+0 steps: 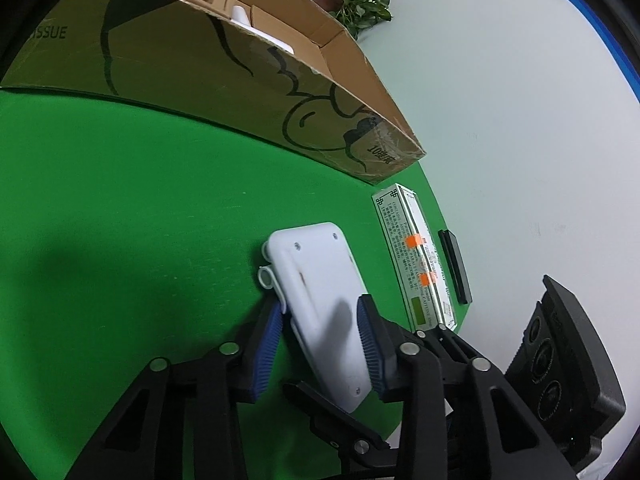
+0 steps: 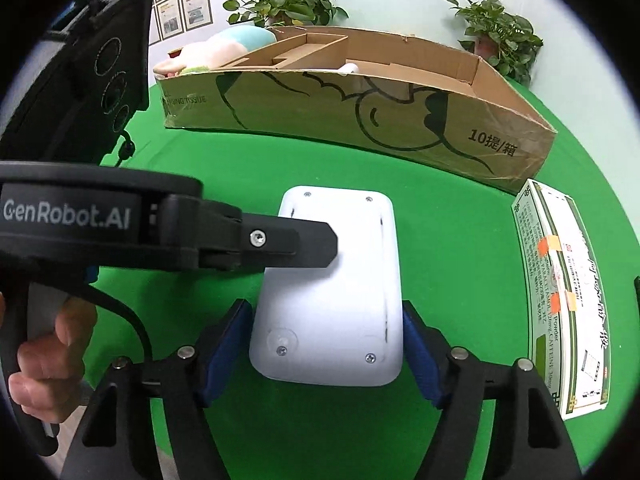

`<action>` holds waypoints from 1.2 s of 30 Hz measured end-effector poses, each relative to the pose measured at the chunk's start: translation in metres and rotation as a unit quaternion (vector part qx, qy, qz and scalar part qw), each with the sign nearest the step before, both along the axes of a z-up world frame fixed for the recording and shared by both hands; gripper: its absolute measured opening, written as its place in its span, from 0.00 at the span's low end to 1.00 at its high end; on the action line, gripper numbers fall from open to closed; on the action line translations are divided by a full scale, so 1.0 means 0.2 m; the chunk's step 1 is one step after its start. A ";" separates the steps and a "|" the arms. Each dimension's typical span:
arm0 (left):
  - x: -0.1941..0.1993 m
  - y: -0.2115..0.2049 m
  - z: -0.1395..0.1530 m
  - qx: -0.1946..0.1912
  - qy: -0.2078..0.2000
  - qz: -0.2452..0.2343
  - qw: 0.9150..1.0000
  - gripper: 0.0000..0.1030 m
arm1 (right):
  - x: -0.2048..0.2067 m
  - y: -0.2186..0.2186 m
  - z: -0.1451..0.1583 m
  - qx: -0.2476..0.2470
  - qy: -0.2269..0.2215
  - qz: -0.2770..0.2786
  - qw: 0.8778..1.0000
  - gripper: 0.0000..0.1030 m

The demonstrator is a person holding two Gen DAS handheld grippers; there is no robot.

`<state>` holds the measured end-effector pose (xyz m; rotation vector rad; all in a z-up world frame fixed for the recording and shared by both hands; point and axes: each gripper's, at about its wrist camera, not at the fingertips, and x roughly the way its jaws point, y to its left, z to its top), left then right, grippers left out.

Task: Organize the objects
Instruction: 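Lift the white device with the right gripper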

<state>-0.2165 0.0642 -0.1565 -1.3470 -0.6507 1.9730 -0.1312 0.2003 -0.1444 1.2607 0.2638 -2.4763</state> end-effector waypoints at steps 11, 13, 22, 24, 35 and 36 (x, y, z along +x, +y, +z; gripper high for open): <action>0.00 0.04 0.01 -0.011 0.005 -0.001 1.000 0.29 | -0.01 0.02 0.00 -0.004 0.006 -0.015 1.000 0.64; 0.00 0.05 0.01 -0.012 0.006 -0.001 1.000 0.29 | -0.01 0.02 0.00 -0.004 0.006 -0.015 1.000 0.64; 0.05 0.02 0.02 -0.011 0.006 -0.001 1.000 0.28 | 0.00 0.01 -0.01 -0.005 0.006 -0.019 1.000 0.64; 0.06 0.02 0.02 -0.011 0.006 -0.001 1.000 0.28 | 0.00 0.01 -0.01 -0.005 0.006 -0.020 1.000 0.64; 0.07 0.00 0.03 -0.011 0.007 -0.002 1.000 0.28 | 0.01 0.01 0.00 -0.004 0.007 -0.019 1.000 0.64; 0.07 -0.01 0.03 -0.010 0.007 -0.002 1.000 0.28 | 0.01 0.01 0.00 -0.004 0.008 -0.019 1.000 0.64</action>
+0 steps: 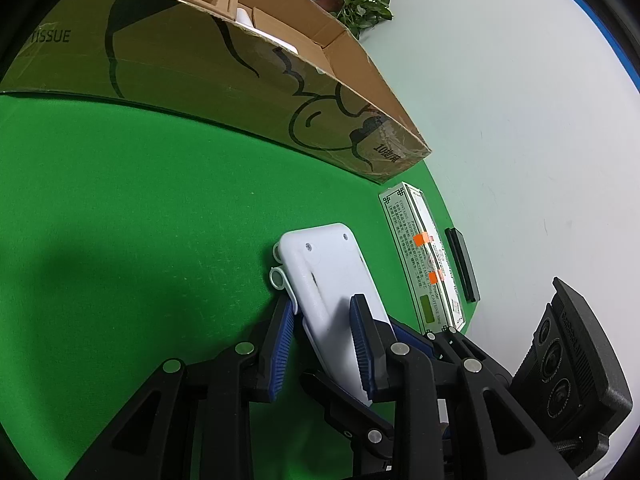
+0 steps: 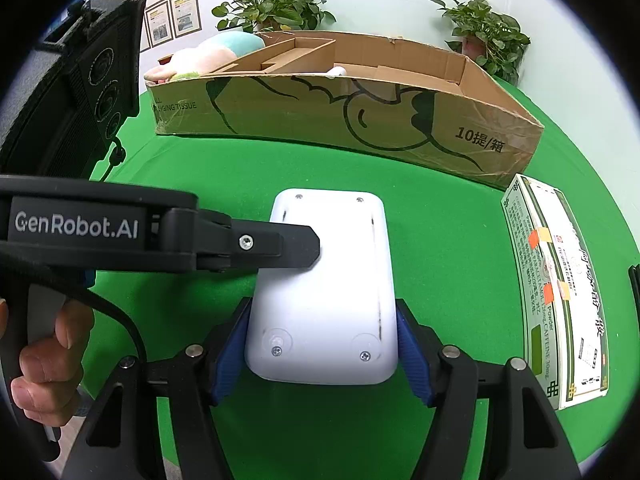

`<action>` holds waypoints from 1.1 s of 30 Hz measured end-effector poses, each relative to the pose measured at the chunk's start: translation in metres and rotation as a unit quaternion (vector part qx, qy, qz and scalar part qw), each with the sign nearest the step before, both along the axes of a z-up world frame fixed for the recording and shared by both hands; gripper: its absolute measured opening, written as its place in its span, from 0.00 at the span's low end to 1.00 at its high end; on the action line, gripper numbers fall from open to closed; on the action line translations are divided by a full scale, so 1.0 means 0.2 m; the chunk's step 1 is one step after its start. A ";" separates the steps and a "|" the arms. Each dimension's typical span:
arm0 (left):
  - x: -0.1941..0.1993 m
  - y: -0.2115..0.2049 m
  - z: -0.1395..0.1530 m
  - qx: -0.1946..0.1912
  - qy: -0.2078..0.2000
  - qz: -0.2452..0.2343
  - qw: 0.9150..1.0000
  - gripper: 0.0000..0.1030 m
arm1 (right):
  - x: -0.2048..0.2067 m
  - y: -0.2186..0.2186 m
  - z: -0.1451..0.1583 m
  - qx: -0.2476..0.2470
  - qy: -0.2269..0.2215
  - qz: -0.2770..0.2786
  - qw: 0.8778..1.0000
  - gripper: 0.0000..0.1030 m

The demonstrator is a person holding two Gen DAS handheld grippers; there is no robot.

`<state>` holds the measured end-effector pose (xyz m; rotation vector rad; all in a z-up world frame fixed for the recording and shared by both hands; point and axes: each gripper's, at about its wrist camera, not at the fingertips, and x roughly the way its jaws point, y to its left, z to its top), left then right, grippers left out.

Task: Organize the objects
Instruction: 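Lift the white device with the right gripper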

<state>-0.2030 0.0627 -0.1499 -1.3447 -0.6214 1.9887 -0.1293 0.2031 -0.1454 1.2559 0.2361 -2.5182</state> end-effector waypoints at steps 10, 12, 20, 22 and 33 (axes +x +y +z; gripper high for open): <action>0.00 -0.01 0.00 0.000 0.000 -0.001 1.000 0.28 | 0.00 0.00 0.00 -0.001 0.000 -0.002 1.000 0.64; 0.00 -0.01 0.00 0.000 0.000 -0.002 1.000 0.28 | 0.00 0.00 0.00 0.000 0.000 -0.001 1.000 0.64; 0.01 -0.02 0.00 0.000 0.001 -0.003 1.000 0.28 | 0.00 0.00 0.00 0.000 0.000 -0.002 1.000 0.64; 0.01 -0.02 0.00 0.002 0.003 -0.004 1.000 0.26 | 0.01 0.00 0.00 -0.001 0.000 -0.004 1.000 0.64; 0.03 -0.01 0.10 -0.010 0.032 -0.009 0.999 0.23 | 0.04 0.04 0.08 -0.027 0.022 -0.025 0.999 0.64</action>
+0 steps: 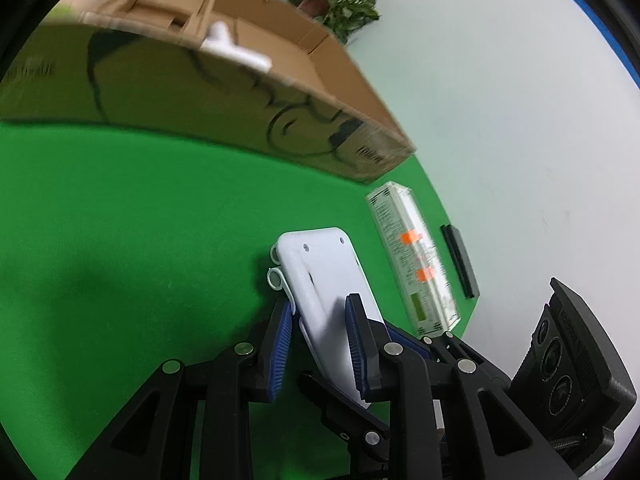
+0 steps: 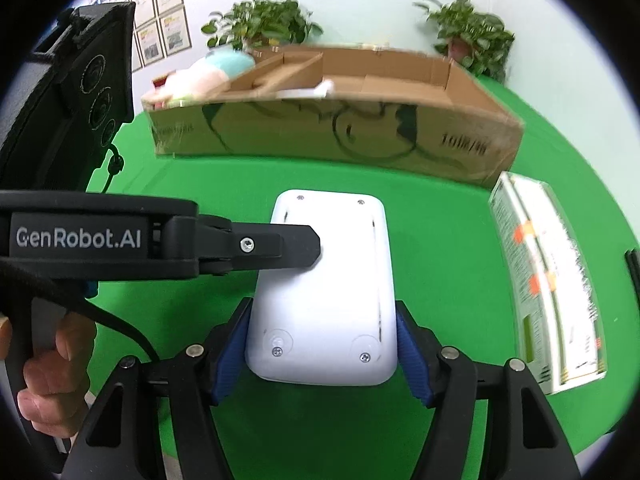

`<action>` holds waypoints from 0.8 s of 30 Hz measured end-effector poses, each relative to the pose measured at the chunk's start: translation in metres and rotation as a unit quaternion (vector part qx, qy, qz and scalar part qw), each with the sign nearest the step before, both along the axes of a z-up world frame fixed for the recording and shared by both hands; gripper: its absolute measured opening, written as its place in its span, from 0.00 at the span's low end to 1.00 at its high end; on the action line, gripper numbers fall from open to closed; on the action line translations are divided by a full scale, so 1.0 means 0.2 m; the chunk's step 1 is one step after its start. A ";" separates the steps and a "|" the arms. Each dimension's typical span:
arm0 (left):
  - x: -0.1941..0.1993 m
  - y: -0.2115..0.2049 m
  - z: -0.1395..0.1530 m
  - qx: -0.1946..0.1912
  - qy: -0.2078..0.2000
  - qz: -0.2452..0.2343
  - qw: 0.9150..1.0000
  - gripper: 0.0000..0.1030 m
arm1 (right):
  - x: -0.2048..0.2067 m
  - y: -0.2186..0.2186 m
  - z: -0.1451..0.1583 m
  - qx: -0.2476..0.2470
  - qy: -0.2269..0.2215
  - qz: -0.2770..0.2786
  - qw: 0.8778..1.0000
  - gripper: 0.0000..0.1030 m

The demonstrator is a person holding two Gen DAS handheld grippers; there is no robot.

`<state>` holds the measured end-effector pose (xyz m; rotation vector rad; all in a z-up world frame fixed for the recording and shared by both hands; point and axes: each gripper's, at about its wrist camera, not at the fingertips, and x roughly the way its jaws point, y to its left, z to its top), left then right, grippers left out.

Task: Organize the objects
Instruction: 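Lift the white device with the right gripper, then lower the white device into the box beside the hair dryer and release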

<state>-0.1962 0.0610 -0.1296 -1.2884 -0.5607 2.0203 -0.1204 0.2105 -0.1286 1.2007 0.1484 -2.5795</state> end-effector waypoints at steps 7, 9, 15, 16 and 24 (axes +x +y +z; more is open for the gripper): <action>-0.10 -0.02 0.39 -0.002 0.087 0.007 0.996 0.23 | -0.11 -0.01 0.32 -0.001 0.090 0.004 0.996 0.64; -0.17 -0.02 0.51 -0.002 0.111 0.009 0.994 0.23 | -0.17 -0.02 0.42 0.000 0.111 0.006 0.994 0.64; -0.46 0.02 0.84 -0.009 0.161 0.016 0.987 0.23 | -0.42 -0.04 0.69 -0.009 0.146 0.005 0.989 0.64; -0.51 0.04 0.87 -0.013 0.163 0.015 0.986 0.23 | -0.48 -0.04 0.70 -0.011 0.143 0.005 0.990 0.64; -0.90 0.11 0.78 -0.045 0.108 0.008 0.993 0.23 | -0.83 -0.04 0.58 -0.029 0.063 0.001 0.998 0.64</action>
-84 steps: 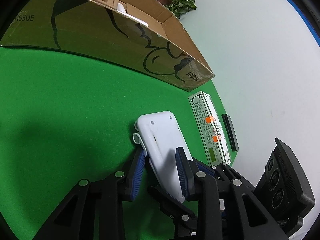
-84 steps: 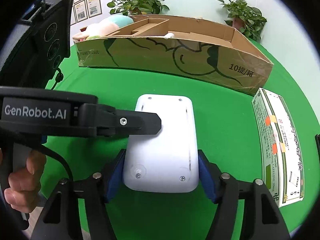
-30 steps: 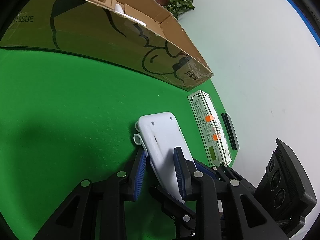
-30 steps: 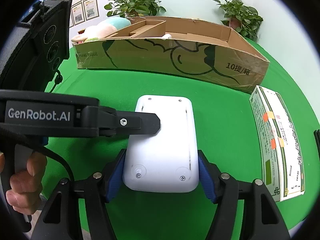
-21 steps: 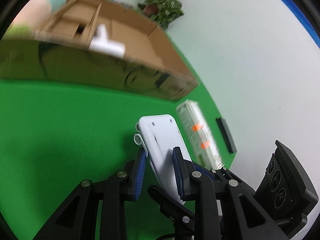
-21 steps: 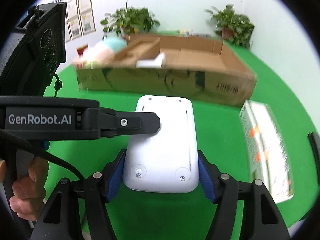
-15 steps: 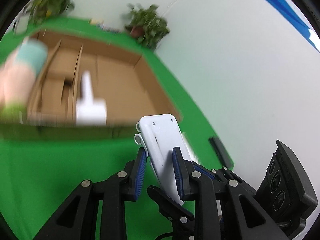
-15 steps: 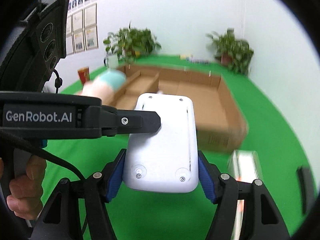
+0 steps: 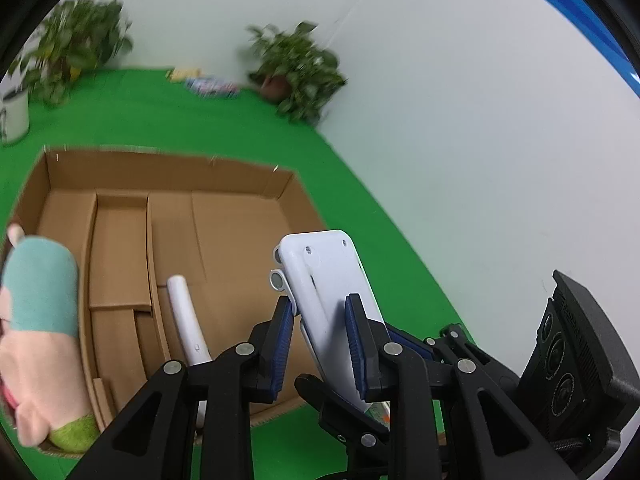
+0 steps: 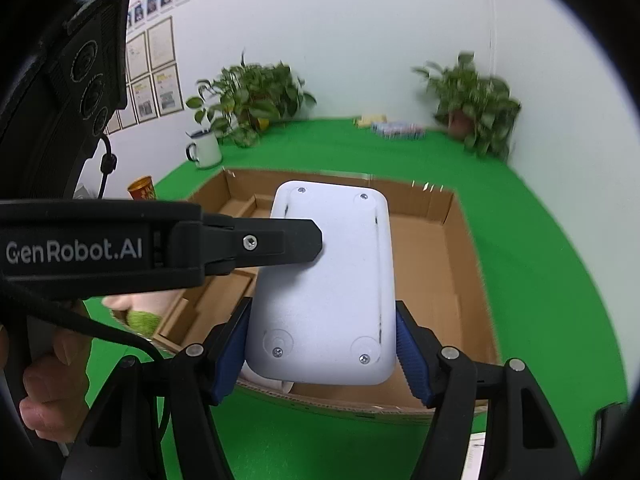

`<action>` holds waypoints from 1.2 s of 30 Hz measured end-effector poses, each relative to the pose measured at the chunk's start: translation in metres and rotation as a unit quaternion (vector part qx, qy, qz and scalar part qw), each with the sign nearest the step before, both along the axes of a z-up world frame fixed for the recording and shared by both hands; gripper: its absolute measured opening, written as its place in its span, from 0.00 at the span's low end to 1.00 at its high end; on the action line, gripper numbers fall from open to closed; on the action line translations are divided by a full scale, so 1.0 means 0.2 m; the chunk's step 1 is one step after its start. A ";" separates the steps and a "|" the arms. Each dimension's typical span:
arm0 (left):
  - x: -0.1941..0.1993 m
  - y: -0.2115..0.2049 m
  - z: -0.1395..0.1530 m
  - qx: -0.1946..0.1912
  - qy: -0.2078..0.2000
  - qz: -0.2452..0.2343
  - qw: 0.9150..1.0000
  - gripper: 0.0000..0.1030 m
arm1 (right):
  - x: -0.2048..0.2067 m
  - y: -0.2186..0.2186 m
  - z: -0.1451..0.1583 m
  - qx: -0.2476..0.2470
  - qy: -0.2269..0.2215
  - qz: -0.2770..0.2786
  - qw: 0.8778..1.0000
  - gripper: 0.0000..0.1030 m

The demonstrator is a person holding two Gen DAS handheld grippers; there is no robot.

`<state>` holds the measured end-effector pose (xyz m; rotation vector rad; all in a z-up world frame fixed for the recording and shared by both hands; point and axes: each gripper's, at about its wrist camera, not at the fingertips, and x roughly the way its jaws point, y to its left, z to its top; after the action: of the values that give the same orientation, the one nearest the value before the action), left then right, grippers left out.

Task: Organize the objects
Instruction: 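Lower the white device into the box beside the hair dryer and release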

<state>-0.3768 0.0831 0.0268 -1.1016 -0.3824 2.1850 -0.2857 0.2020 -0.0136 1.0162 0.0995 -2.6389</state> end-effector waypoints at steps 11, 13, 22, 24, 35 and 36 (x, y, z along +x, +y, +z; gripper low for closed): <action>-0.23 0.05 -0.49 -0.039 -0.106 0.021 0.993 0.22 | -0.19 0.01 -0.32 -0.029 -0.126 0.005 0.992 0.64; -0.26 0.05 -0.54 -0.038 -0.121 0.021 0.992 0.22 | -0.21 0.02 -0.36 -0.029 -0.141 0.002 0.990 0.64; -0.23 0.01 -0.55 -0.060 -0.107 0.041 0.992 0.30 | -0.19 0.05 -0.36 -0.034 -0.160 0.026 0.986 0.70; -0.19 -0.03 -0.52 -0.077 -0.089 0.059 0.991 0.30 | -0.15 0.08 -0.32 -0.046 -0.153 0.028 0.987 0.71; 0.39 -0.12 -0.30 -0.160 0.098 0.160 0.969 0.66 | 0.24 0.46 -0.17 -0.049 -0.073 -0.047 0.995 0.79; 0.44 -0.10 -0.31 -0.180 0.110 0.177 0.961 0.66 | 0.31 0.50 -0.17 -0.046 -0.062 -0.055 0.996 0.79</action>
<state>-0.2890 0.0633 -0.0353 -1.0159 -0.0842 2.7460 -0.2242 0.3021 -0.0473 1.1808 -0.1078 -2.6426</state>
